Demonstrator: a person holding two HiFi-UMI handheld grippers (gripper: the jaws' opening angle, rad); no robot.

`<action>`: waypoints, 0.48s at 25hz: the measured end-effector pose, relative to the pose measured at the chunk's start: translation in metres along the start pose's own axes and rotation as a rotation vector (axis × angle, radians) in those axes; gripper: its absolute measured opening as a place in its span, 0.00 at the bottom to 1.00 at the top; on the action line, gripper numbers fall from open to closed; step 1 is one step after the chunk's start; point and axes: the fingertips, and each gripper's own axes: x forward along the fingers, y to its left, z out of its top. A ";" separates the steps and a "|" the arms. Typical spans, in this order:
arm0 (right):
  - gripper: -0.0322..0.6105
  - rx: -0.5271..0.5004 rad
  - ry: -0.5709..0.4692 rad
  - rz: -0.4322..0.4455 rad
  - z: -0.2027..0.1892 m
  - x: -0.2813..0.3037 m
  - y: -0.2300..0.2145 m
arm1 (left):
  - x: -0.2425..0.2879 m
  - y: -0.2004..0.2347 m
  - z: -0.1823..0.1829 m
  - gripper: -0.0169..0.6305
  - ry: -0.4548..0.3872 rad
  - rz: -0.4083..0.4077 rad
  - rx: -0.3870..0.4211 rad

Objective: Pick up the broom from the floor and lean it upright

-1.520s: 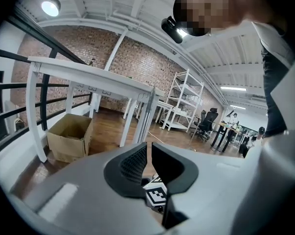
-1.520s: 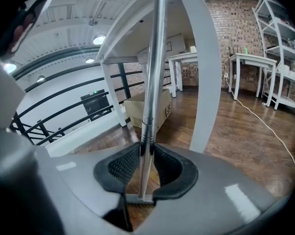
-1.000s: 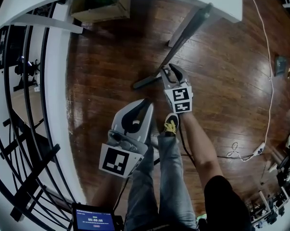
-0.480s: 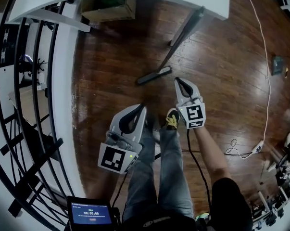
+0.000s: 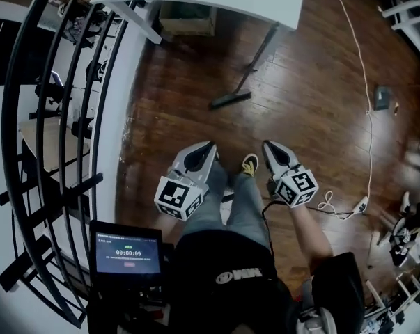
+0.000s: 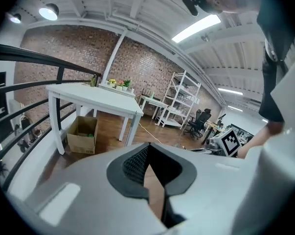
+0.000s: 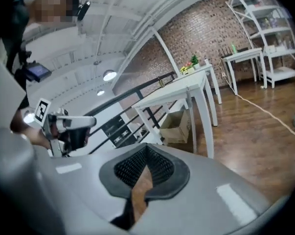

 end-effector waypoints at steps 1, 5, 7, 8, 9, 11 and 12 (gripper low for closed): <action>0.05 0.025 -0.005 0.040 0.001 -0.013 0.015 | -0.006 -0.012 0.001 0.05 0.001 -0.007 -0.010; 0.05 0.072 -0.026 0.152 0.008 -0.069 0.066 | -0.029 -0.076 0.024 0.05 -0.042 -0.041 0.043; 0.05 0.142 -0.059 0.202 0.014 -0.091 0.088 | -0.042 -0.106 0.034 0.05 -0.077 -0.041 0.089; 0.05 0.171 -0.067 0.225 0.014 -0.105 0.098 | -0.050 -0.123 0.036 0.05 -0.093 -0.034 0.101; 0.05 0.181 -0.070 0.248 0.015 -0.118 0.107 | -0.056 -0.139 0.039 0.05 -0.108 -0.022 0.111; 0.05 0.131 -0.079 0.295 0.028 -0.141 0.122 | -0.061 -0.168 0.052 0.05 -0.133 -0.004 0.140; 0.06 0.086 -0.090 0.311 0.039 -0.152 0.125 | -0.058 -0.182 0.059 0.05 -0.139 -0.005 0.159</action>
